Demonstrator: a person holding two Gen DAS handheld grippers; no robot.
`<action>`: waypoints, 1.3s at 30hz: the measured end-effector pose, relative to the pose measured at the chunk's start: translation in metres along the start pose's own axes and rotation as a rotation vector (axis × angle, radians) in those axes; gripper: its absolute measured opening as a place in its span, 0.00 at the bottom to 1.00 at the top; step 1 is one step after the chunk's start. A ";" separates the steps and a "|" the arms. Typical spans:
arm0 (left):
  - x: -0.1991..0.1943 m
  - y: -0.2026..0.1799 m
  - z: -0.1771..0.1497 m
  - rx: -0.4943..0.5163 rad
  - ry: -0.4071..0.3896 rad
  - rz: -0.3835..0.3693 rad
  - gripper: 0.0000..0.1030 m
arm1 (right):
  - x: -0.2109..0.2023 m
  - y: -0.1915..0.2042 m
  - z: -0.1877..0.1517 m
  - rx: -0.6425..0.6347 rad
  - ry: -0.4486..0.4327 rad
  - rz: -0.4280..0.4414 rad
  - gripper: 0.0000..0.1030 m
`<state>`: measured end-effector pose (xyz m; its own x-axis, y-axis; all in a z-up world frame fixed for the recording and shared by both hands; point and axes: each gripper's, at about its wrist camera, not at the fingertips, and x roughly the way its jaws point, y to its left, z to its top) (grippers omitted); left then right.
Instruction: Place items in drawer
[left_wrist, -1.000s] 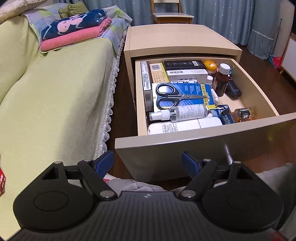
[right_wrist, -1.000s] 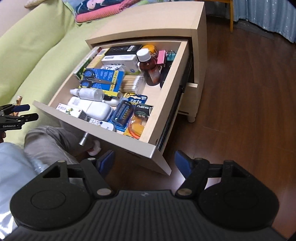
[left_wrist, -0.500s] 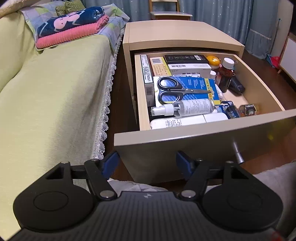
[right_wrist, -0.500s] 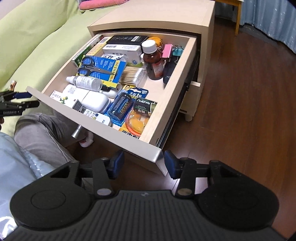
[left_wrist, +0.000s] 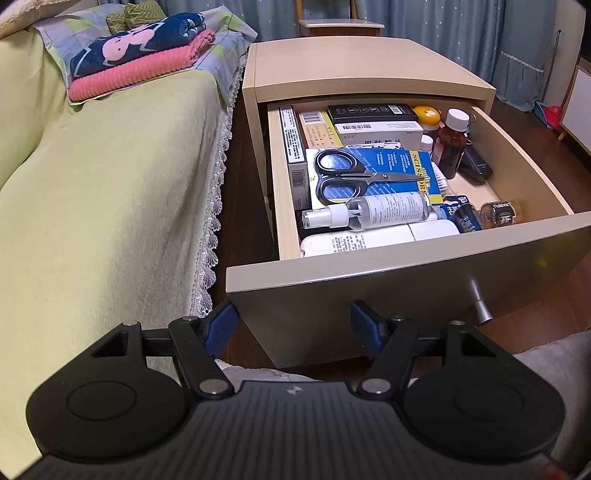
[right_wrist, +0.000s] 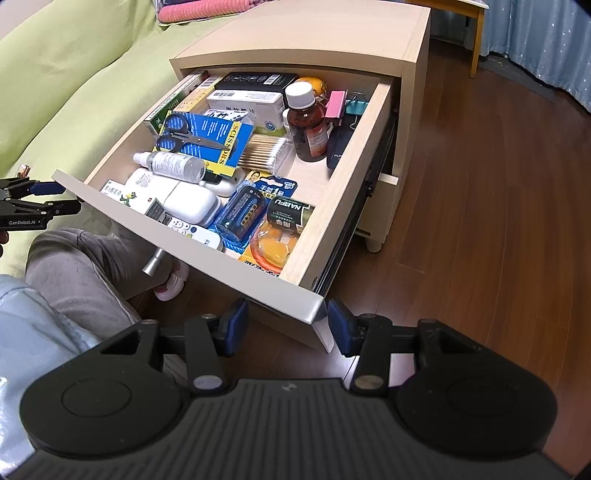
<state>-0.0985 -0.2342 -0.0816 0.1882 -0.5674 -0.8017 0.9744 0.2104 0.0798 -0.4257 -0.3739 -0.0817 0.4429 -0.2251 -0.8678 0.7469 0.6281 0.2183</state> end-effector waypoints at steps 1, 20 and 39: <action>0.000 0.000 0.000 -0.001 0.001 0.001 0.66 | 0.000 0.000 -0.001 0.000 -0.002 -0.001 0.41; -0.003 0.000 -0.002 -0.003 0.009 0.009 0.66 | -0.004 0.007 -0.004 0.001 -0.030 -0.028 0.41; -0.001 0.000 -0.002 0.003 0.017 0.013 0.66 | -0.007 0.008 -0.007 0.009 -0.065 -0.047 0.42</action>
<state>-0.0987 -0.2321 -0.0816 0.1989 -0.5510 -0.8105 0.9722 0.2154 0.0921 -0.4263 -0.3618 -0.0773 0.4381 -0.3021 -0.8467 0.7719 0.6091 0.1821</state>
